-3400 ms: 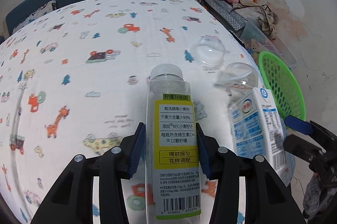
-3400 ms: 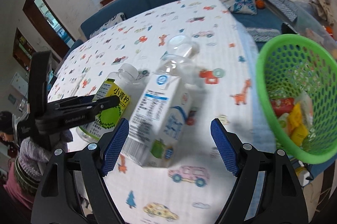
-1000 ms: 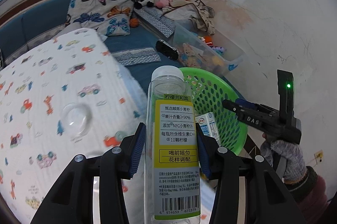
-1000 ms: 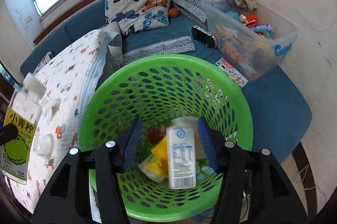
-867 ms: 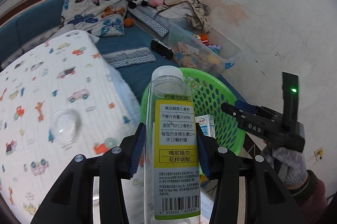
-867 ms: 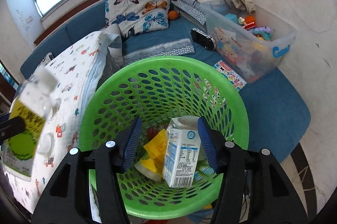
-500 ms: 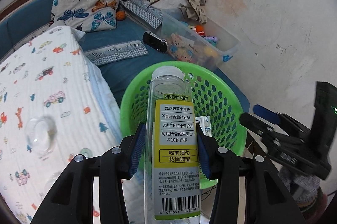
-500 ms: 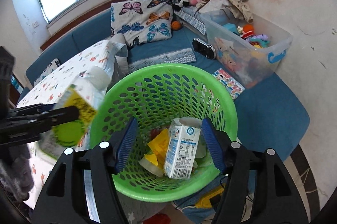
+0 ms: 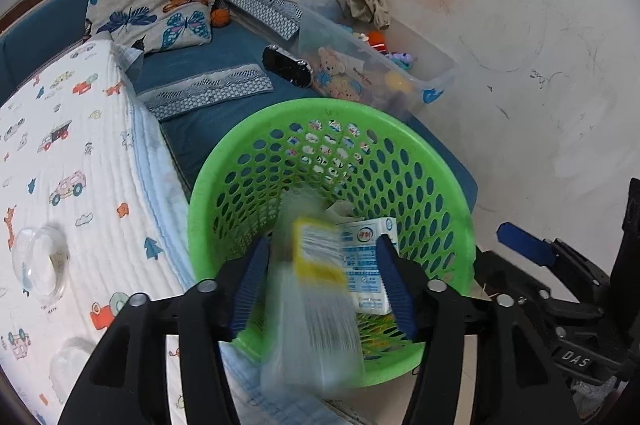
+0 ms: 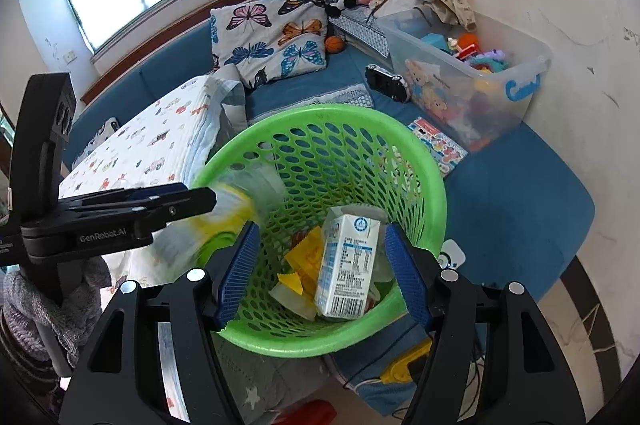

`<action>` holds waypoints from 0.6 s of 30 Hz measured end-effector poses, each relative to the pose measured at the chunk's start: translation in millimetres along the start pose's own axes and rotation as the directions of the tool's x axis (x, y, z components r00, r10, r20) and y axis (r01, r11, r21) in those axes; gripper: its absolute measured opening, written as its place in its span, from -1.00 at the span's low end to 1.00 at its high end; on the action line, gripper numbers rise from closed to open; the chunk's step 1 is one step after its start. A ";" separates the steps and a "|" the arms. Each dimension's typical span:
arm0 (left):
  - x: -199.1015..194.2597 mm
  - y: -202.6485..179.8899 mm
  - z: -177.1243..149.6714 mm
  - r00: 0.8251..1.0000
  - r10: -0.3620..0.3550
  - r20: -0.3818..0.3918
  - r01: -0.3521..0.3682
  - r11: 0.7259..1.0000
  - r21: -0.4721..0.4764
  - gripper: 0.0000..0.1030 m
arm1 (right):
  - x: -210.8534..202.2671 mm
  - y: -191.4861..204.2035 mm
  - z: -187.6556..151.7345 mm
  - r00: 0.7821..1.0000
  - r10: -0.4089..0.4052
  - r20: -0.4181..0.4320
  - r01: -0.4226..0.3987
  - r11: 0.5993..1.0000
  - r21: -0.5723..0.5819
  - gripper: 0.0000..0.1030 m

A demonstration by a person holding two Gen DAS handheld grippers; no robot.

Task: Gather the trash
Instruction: 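Lower the lemon juice bottle into the basket and open the left tool, then move the left tool to the bed and grasp a clear plastic lid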

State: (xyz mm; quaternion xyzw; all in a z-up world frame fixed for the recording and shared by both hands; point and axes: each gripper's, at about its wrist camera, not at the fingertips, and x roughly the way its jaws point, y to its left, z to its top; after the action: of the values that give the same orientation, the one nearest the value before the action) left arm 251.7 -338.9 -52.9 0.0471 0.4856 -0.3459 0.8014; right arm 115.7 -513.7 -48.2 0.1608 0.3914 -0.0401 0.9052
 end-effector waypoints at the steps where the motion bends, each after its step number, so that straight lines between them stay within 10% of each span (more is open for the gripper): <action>1: -2.4 -0.7 -0.7 1.000 -0.006 0.005 0.006 1.000 0.001 0.17 | -0.3 -0.6 -1.6 1.000 0.002 -0.001 -0.002 1.000 0.003 0.27; 18: -92.2 47.4 -63.1 0.985 0.120 0.121 -0.117 0.993 -0.033 0.17 | -20.7 24.7 -22.4 0.998 0.055 0.018 -0.055 0.998 -0.036 0.33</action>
State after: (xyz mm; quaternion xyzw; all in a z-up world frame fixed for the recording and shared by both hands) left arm 206.5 -230.2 -23.5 0.0441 0.4361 -0.2937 0.8495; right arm 90.7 -484.2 -41.2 0.1552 0.3787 -0.0098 0.9123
